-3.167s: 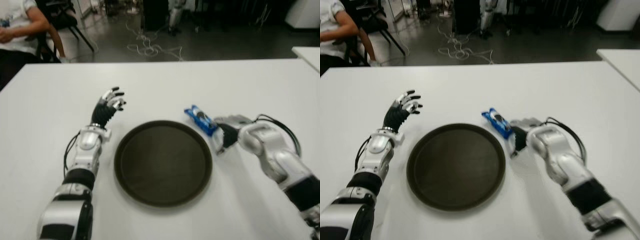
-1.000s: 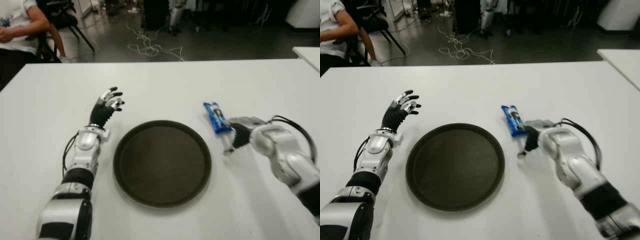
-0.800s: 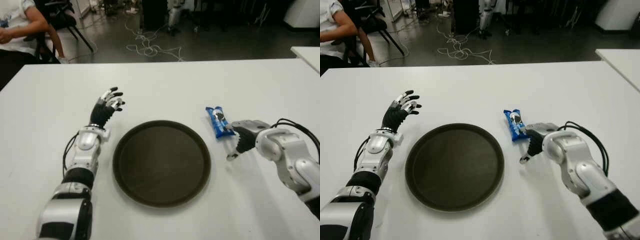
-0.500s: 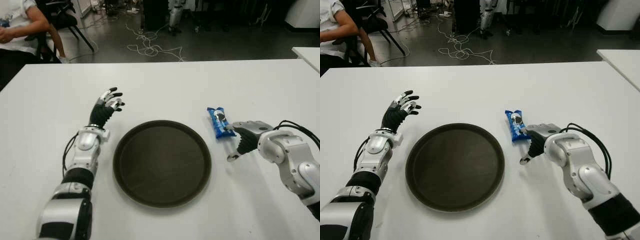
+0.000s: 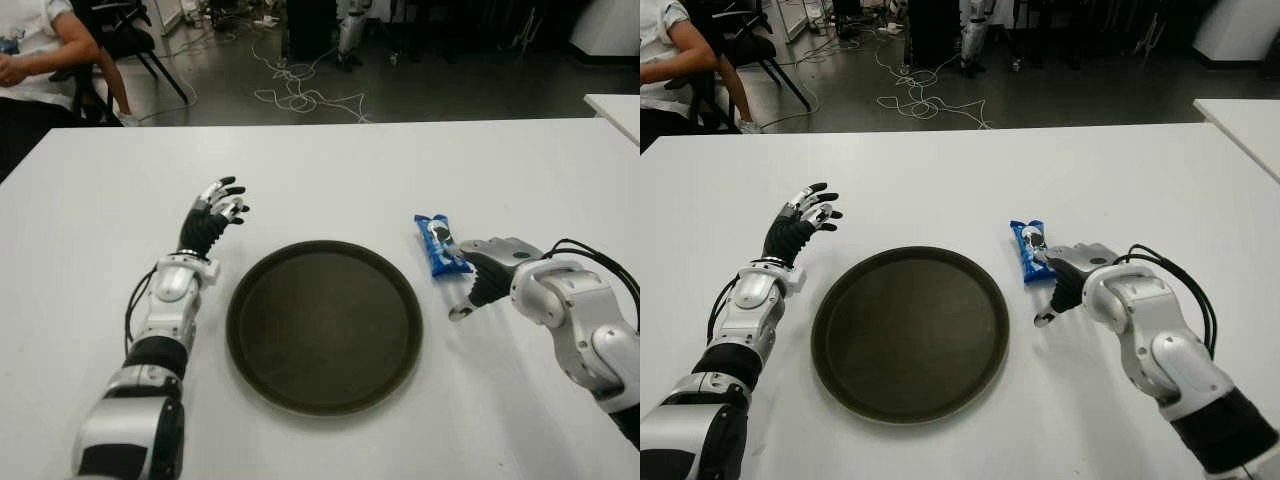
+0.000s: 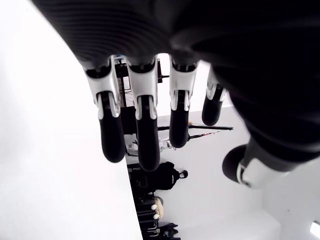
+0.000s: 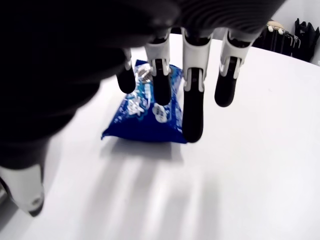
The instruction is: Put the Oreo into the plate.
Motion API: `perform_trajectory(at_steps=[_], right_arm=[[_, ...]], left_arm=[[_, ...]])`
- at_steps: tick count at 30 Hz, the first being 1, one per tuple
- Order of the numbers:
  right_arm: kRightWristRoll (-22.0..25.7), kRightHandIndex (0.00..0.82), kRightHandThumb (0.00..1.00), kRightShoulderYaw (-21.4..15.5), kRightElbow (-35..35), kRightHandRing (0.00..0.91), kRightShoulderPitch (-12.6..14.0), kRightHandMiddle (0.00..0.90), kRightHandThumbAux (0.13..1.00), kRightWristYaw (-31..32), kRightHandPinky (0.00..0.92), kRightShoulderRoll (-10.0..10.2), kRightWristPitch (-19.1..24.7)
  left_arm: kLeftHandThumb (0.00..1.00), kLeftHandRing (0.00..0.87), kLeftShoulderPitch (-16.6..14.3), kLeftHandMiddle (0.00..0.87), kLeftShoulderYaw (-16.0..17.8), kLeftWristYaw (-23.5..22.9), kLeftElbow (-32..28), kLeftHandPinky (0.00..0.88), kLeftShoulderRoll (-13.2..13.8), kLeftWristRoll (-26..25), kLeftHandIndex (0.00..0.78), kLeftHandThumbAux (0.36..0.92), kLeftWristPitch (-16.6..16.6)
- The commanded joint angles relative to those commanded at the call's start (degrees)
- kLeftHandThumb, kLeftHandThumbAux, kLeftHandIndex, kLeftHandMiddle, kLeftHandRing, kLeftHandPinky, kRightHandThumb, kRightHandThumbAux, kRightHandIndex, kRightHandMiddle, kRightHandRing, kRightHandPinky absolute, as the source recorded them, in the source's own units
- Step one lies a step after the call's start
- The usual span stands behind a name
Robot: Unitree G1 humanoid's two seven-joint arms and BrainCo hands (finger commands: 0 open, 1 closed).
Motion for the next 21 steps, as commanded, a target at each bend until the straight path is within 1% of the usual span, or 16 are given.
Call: perform_trajectory(at_steps=[4,7,8,10,16,21], right_arm=[[-0.1,0.076,0.000,-0.8,-1.3,0.349,0.4,0.288,0.641,-0.8,0.293,0.0,-0.4],[-0.1,0.065,0.000,-1.2,-1.8,0.329,0.6,0.281,0.639,-1.2,0.271,0.0,-0.6],[0.0,0.064,0.000,-2.1,-3.5,0.327,0.8,0.281,0.639,-0.9,0.269,-0.5,-0.5],[-0.1,0.044,0.002,-3.4,-5.7,0.293,1.0,0.266,0.637,-0.8,0.246,-1.1,-0.5],[-1.3,0.029,0.014,-5.2,-8.2,0.352,1.9,0.298,0.637,-2.3,0.303,-1.0,-1.1],[-1.6,0.029,0.031,-8.1,-11.4,0.353,3.5,0.299,0.629,-3.9,0.315,-1.3,-1.4]], left_arm=[[0.692,0.317,0.0,0.227,0.0,0.0,0.1,0.368,0.0,0.0,0.155,0.569,0.2],[0.682,0.314,-0.1,0.225,0.0,0.0,0.1,0.371,0.0,0.1,0.152,0.573,0.2],[0.680,0.313,-0.1,0.225,0.0,0.0,0.2,0.371,0.0,0.1,0.152,0.573,0.3],[0.671,0.312,-0.2,0.231,0.0,0.0,0.2,0.368,0.1,0.0,0.155,0.572,0.3],[0.669,0.307,-0.3,0.228,0.1,-0.1,0.5,0.361,0.2,0.0,0.156,0.574,0.3],[0.678,0.308,-0.4,0.229,0.1,0.0,0.7,0.375,0.2,0.0,0.151,0.572,-0.1]])
